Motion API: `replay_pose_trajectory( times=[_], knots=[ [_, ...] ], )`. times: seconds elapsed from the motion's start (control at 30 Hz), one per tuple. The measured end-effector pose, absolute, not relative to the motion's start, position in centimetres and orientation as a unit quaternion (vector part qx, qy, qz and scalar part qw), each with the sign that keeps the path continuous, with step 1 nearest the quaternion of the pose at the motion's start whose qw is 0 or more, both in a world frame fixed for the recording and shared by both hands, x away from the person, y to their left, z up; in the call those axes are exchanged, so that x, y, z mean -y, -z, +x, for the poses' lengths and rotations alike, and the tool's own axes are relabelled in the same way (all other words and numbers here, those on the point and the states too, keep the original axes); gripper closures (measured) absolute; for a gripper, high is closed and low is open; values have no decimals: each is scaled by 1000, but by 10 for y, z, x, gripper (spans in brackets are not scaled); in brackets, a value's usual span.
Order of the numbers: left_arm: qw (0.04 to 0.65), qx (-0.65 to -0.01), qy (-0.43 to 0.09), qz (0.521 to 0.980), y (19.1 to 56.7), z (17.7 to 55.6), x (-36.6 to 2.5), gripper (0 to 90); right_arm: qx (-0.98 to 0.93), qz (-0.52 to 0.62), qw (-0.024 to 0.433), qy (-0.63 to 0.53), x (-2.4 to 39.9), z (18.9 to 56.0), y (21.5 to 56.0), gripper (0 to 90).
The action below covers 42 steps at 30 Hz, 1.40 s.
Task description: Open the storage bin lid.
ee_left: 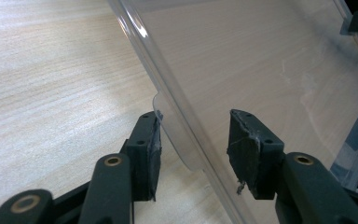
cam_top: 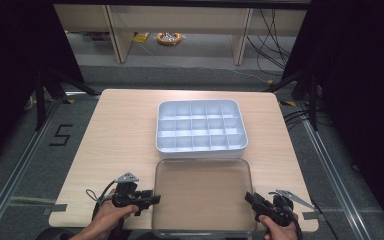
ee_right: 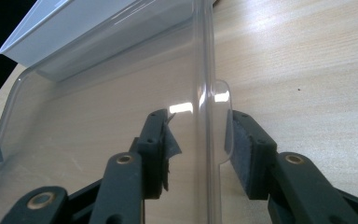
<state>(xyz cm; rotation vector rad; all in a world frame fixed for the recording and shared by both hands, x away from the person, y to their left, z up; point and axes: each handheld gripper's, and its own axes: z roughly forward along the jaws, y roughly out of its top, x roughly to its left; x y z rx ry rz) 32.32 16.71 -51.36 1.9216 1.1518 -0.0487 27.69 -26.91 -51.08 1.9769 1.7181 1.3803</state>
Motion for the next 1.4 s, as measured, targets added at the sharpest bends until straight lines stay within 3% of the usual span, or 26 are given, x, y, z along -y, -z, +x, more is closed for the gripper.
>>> replay_pose_trajectory(
  times=[0.13,0.2,0.3,0.33,0.53,0.77,0.83,1.1,1.23,1.3,1.4],
  knots=[
    [435,-463,19,772,514,323,-165,534,-574,673,70,-461,268,277,509,597],
    [432,-463,22,774,515,323,-165,531,-602,647,106,-455,274,282,515,591],
    [431,-466,23,772,516,324,-165,529,-601,652,109,-450,272,283,516,588],
    [431,-467,21,772,516,324,-165,529,-577,675,70,-453,267,280,511,585],
    [431,-467,19,772,516,325,-165,529,-576,683,69,-443,266,281,510,580],
    [430,-466,17,773,516,325,-165,523,-607,652,114,-441,269,287,515,577],
    [430,-465,12,774,516,324,-164,519,-599,660,98,-443,268,286,514,576],
    [433,-475,-9,766,511,325,-167,410,-606,641,126,-454,273,289,511,535],
    [443,-477,-19,759,507,325,-171,379,-585,663,97,-456,269,288,510,523],
    [446,-478,-20,757,507,326,-172,366,-600,644,121,-460,274,289,510,514],
    [448,-477,-6,756,506,326,-172,342,-582,657,112,-466,273,288,508,487]
  ],
)
